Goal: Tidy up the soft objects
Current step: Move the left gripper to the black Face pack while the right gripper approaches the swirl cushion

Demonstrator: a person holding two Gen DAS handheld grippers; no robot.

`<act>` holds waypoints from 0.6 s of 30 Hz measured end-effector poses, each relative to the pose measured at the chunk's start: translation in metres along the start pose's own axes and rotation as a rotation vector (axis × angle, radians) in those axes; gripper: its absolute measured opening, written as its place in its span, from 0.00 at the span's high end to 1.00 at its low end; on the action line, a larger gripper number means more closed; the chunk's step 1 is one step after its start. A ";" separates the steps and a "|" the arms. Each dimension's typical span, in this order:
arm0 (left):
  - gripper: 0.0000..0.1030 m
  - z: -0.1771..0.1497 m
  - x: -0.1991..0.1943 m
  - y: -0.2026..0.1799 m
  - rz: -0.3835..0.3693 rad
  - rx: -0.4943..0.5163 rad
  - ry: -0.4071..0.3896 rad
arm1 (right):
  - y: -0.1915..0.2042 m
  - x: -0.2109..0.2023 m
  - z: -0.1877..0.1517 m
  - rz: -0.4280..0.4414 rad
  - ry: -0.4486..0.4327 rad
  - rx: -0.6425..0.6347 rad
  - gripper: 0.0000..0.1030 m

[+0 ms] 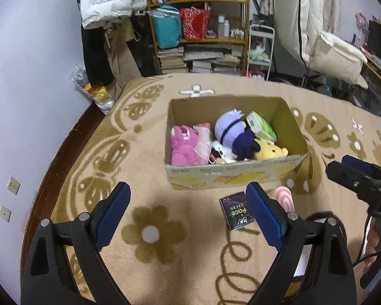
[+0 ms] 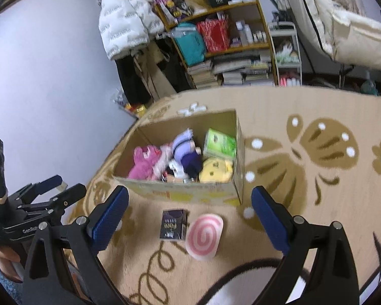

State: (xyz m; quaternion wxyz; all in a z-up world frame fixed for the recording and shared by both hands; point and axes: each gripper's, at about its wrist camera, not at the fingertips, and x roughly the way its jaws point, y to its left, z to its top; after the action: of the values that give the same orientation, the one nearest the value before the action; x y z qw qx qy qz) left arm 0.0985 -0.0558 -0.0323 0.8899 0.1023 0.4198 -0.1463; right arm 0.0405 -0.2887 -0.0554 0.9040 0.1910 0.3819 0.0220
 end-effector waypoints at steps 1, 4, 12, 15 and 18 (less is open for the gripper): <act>0.11 -0.001 0.002 -0.002 -0.001 0.005 0.006 | -0.001 0.005 -0.002 -0.001 0.018 0.004 0.02; 0.11 -0.004 0.011 -0.007 -0.003 0.020 0.030 | -0.004 0.017 -0.008 -0.006 0.057 0.014 0.02; 0.11 -0.014 0.039 -0.013 0.014 0.029 0.080 | -0.011 0.044 -0.023 -0.013 0.137 0.030 0.02; 0.11 -0.017 0.051 -0.017 0.019 0.042 0.104 | -0.012 0.052 -0.028 -0.017 0.163 0.035 0.02; 0.11 -0.019 0.063 -0.020 0.025 0.050 0.129 | -0.014 0.061 -0.035 -0.027 0.199 0.043 0.02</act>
State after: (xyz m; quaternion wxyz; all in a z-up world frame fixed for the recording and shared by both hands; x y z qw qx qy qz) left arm 0.1161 -0.0799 -0.0938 0.8599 0.1387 0.4713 -0.1389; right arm 0.0583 -0.2787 -0.1244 0.8574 0.2019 0.4730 0.0204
